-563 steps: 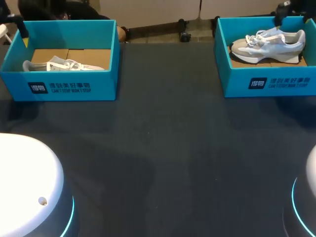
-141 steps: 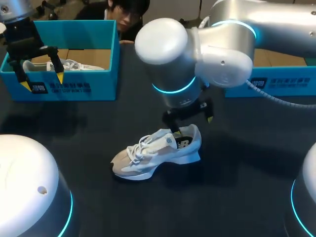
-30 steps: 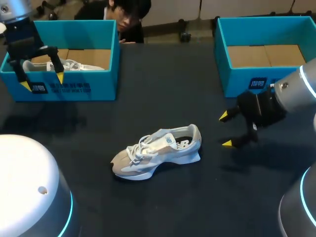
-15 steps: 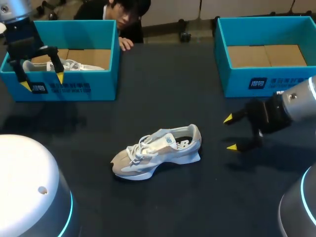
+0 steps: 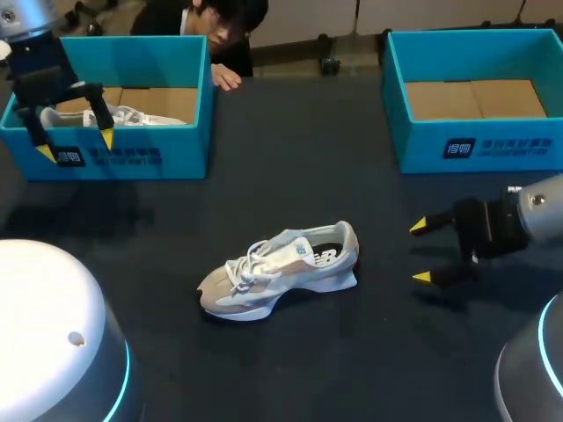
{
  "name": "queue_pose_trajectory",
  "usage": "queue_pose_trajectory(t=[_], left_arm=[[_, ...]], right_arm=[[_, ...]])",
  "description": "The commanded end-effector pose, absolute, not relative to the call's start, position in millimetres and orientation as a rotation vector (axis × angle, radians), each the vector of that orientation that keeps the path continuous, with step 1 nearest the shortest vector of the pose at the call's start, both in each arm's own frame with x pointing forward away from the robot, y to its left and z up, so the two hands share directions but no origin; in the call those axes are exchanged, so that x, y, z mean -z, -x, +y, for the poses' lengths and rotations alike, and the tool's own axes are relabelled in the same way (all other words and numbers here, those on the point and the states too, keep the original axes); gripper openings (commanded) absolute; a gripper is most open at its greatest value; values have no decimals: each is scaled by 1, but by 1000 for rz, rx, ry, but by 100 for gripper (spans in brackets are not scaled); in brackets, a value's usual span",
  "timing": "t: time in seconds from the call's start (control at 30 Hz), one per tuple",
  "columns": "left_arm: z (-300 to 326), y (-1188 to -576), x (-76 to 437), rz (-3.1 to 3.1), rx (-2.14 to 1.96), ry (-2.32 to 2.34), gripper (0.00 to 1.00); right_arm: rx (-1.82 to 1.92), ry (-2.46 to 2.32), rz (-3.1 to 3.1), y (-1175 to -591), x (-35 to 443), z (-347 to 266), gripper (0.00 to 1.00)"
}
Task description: Take the shoe out of the shoebox, open the shoe tongue, remove and reinsert the insole, then place the shoe into the shoebox
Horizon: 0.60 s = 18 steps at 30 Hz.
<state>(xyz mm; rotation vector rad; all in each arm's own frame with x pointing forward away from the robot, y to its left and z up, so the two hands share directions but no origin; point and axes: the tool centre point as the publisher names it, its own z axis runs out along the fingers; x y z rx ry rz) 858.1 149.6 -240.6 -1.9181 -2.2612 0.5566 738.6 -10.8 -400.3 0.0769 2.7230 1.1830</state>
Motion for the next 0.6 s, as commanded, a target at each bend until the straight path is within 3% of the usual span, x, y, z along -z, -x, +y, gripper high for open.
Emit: queue_pose_trajectory(t=[0.03,0.6], left_arm=[[150,-857,241,-2264,-553,1922,100],[150,-857,241,-2264,-553,1922,100]], right_arm=[[-1160,-113,2706,-733,404,-11,100],[-1160,-113,2706,-733,404,-11,100]])
